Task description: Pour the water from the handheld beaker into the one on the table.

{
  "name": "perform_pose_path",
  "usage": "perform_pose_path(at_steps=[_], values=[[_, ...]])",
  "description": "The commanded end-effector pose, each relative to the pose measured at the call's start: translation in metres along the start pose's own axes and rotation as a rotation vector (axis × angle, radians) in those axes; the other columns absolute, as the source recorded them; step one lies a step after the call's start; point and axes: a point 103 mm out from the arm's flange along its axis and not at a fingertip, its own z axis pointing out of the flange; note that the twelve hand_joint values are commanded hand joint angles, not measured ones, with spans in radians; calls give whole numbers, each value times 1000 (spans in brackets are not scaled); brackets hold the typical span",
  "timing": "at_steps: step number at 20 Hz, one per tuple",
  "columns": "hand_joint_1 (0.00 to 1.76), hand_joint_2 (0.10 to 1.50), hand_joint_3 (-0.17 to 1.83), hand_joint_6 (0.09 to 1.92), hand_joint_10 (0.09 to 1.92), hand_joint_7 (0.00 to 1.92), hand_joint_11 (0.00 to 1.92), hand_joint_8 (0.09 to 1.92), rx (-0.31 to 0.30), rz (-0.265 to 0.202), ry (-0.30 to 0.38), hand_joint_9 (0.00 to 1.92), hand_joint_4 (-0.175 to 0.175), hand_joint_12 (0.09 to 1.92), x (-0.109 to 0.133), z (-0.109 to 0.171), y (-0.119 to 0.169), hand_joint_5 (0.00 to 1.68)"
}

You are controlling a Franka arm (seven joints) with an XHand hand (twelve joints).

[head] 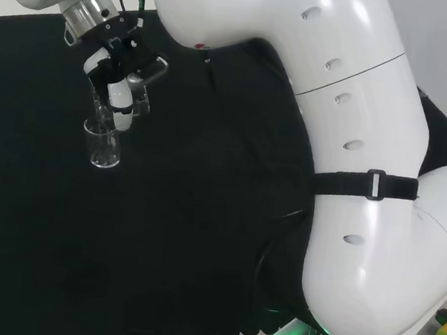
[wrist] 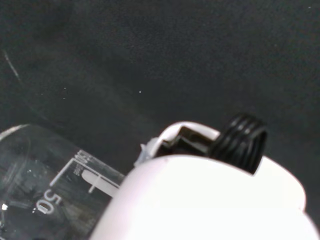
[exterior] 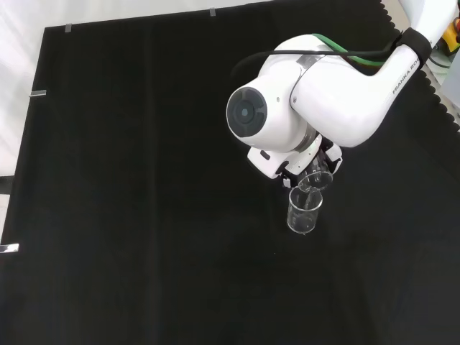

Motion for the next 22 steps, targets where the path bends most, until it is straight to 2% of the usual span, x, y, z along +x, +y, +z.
perform_pose_path(at_steps=[1,20,22], values=[[1459,424,911,430,513,1695,1348,87,12,18,-26,1536,-175,681,0,-1,-1,1349],[1459,426,910,427,515,1695,1347,87,19,38,-55,1534,-175,678,0,-2,-2,1350],[1524,476,810,427,468,1682,1263,87,16,40,-56,1556,-175,702,-1,-2,-3,1334]])
